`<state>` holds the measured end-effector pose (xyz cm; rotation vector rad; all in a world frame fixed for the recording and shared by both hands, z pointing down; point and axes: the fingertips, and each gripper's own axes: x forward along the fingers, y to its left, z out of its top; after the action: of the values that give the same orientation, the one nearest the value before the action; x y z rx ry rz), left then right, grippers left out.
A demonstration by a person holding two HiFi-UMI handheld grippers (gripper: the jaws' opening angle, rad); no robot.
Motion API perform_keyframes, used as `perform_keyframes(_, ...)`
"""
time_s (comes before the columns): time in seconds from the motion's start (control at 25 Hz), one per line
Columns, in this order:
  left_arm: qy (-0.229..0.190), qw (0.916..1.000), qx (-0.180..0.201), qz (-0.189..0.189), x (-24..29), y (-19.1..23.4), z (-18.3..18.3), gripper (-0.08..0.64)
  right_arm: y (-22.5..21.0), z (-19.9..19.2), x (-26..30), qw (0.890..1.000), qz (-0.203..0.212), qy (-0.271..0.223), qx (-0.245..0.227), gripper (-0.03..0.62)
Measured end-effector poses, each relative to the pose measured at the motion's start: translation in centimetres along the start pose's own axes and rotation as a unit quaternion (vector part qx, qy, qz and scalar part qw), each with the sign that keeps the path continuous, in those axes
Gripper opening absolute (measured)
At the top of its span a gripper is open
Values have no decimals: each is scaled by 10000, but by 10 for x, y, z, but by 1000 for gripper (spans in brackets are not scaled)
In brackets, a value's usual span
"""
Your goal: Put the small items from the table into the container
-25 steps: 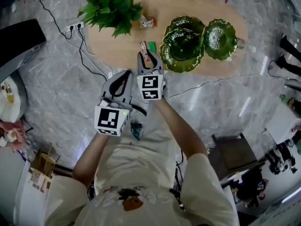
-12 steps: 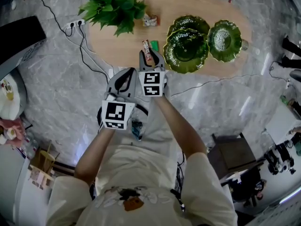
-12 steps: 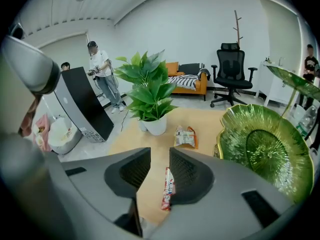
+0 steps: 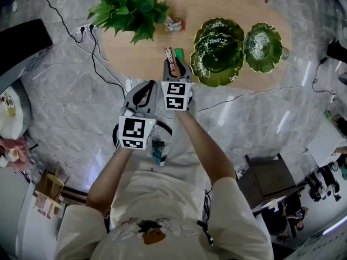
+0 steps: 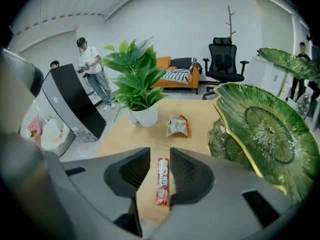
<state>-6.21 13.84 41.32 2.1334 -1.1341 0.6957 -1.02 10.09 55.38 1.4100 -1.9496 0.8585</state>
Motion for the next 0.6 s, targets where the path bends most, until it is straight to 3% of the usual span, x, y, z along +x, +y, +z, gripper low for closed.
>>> perform_keyframes(0.6, 52, 10000, 0, -49, 10, 1, -11, 8, -25, -32, 27, 9987, -418, 258, -148, 129)
